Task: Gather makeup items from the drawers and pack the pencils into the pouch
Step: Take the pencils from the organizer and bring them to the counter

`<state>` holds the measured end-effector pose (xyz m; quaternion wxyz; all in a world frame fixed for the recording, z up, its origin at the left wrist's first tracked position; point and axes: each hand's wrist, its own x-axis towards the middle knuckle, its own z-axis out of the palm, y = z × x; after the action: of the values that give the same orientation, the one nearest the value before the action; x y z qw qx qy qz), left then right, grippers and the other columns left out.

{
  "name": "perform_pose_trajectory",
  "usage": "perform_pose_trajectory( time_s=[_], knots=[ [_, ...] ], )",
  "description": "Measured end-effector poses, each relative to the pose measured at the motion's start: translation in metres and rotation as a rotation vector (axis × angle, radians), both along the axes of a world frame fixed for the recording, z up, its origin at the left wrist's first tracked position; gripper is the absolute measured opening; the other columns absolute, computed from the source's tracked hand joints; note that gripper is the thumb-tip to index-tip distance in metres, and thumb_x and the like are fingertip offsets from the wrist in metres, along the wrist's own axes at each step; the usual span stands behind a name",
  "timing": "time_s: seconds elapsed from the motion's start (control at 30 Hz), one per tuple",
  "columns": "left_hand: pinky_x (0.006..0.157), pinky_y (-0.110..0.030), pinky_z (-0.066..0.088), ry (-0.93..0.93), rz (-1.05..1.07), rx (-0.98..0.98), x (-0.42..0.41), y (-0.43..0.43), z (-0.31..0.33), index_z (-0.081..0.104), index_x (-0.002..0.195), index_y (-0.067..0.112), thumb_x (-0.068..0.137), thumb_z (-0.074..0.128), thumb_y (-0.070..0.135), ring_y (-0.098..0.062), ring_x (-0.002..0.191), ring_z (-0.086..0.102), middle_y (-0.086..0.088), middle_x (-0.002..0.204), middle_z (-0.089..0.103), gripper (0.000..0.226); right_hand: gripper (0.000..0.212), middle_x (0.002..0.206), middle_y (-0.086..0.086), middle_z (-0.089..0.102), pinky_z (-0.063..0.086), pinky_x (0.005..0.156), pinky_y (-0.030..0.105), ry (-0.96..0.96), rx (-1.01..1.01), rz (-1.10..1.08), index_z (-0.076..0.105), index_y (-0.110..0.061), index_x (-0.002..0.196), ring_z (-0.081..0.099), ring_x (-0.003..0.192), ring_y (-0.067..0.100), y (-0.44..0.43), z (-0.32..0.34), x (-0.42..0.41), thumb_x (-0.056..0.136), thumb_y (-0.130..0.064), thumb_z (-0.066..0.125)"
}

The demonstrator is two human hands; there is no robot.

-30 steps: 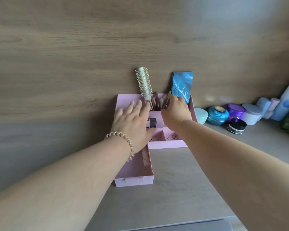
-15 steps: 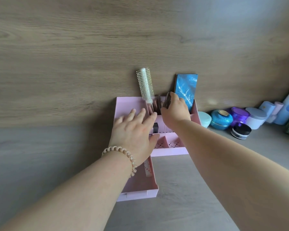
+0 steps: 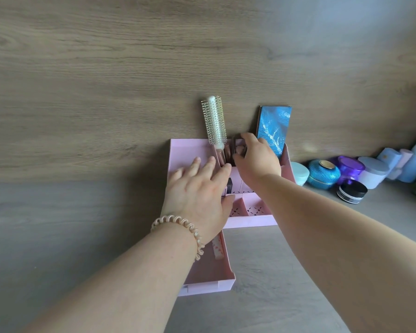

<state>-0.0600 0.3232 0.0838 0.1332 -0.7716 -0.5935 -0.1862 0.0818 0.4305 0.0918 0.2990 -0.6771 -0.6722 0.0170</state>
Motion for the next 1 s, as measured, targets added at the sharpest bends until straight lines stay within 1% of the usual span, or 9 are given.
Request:
perform_pose_trajectory(
  time_s=[0.13,0.3,0.4,0.47,0.57,0.67,0.8,0.9,1.0],
  knots=[
    [0.108,-0.042,0.024,0.006,-0.005,0.005,-0.001,0.000,0.000,0.028,0.143,0.035,0.087,0.039,0.055,-0.023,0.142,0.028,0.002,0.153,0.032,0.060,0.033,0.107,0.011,0.060,0.047,0.079,0.039,0.017,-0.020,-0.016,0.054,-0.019,0.114,0.058,0.098,0.035,0.009,0.001,-0.008,0.083,-0.027,0.057],
    [0.107,-0.042,0.027,0.009,-0.004,0.001,0.000,0.000,0.000,0.032,0.140,0.035,0.085,0.041,0.055,-0.024,0.141,0.030,0.001,0.152,0.035,0.059,0.019,0.098,0.009,0.064,0.045,0.068,0.034,0.031,0.023,-0.080,0.061,-0.018,0.098,0.059,0.086,0.033,0.016,0.009,-0.014,0.080,-0.023,0.056],
    [0.108,-0.043,0.024,0.010,-0.004,-0.009,-0.001,0.001,-0.001,0.029,0.141,0.036,0.087,0.039,0.055,-0.023,0.142,0.027,0.003,0.154,0.030,0.058,0.017,0.098,0.007,0.058,0.046,0.071,0.034,0.162,0.080,-0.109,0.062,-0.017,0.091,0.056,0.084,0.032,0.012,0.011,-0.017,0.076,-0.023,0.057],
    [0.107,-0.043,0.024,0.005,-0.001,-0.007,-0.002,0.001,0.000,0.030,0.140,0.036,0.087,0.039,0.054,-0.023,0.142,0.026,0.003,0.154,0.030,0.057,0.016,0.096,0.003,0.052,0.041,0.070,0.031,0.287,0.156,-0.142,0.060,-0.016,0.088,0.051,0.079,0.027,0.007,0.014,-0.017,0.074,-0.024,0.058],
    [0.106,-0.042,0.025,0.002,0.001,-0.016,-0.001,0.000,0.001,0.030,0.140,0.036,0.087,0.040,0.054,-0.023,0.142,0.027,0.003,0.155,0.030,0.056,0.016,0.091,-0.001,0.054,0.033,0.069,0.027,0.413,0.165,-0.167,0.056,-0.015,0.091,0.047,0.078,0.021,0.000,0.019,-0.012,0.076,-0.021,0.057],
    [0.105,-0.043,0.028,0.012,0.004,-0.021,0.000,0.000,0.001,0.034,0.137,0.035,0.086,0.041,0.055,-0.024,0.140,0.031,0.002,0.153,0.034,0.055,0.021,0.086,-0.003,0.057,0.035,0.069,0.027,0.504,0.086,-0.201,0.056,-0.015,0.098,0.056,0.088,0.024,-0.002,0.019,-0.008,0.077,-0.016,0.056],
    [0.104,-0.043,0.029,0.016,0.004,-0.016,0.000,-0.002,0.002,0.036,0.136,0.035,0.086,0.041,0.056,-0.024,0.139,0.033,0.002,0.152,0.036,0.054,0.045,0.107,0.003,0.065,0.041,0.079,0.029,0.420,0.011,-0.156,0.050,-0.016,0.123,0.057,0.105,0.027,-0.006,0.017,-0.012,0.078,-0.015,0.055],
    [0.104,-0.042,0.028,0.019,0.002,-0.003,0.000,-0.002,0.002,0.034,0.137,0.035,0.086,0.039,0.056,-0.023,0.140,0.032,0.003,0.152,0.034,0.055,0.043,0.103,0.007,0.066,0.043,0.078,0.032,0.393,0.015,-0.133,0.050,-0.015,0.120,0.059,0.102,0.030,-0.008,0.017,-0.016,0.077,-0.015,0.055],
    [0.104,-0.042,0.029,0.019,0.000,-0.003,0.000,-0.001,0.001,0.034,0.137,0.035,0.086,0.039,0.057,-0.023,0.139,0.033,0.003,0.152,0.035,0.056,0.052,0.105,0.008,0.066,0.043,0.077,0.033,0.381,0.036,-0.162,0.042,-0.014,0.129,0.059,0.102,0.030,-0.008,0.017,-0.017,0.078,-0.016,0.054]
  ],
)
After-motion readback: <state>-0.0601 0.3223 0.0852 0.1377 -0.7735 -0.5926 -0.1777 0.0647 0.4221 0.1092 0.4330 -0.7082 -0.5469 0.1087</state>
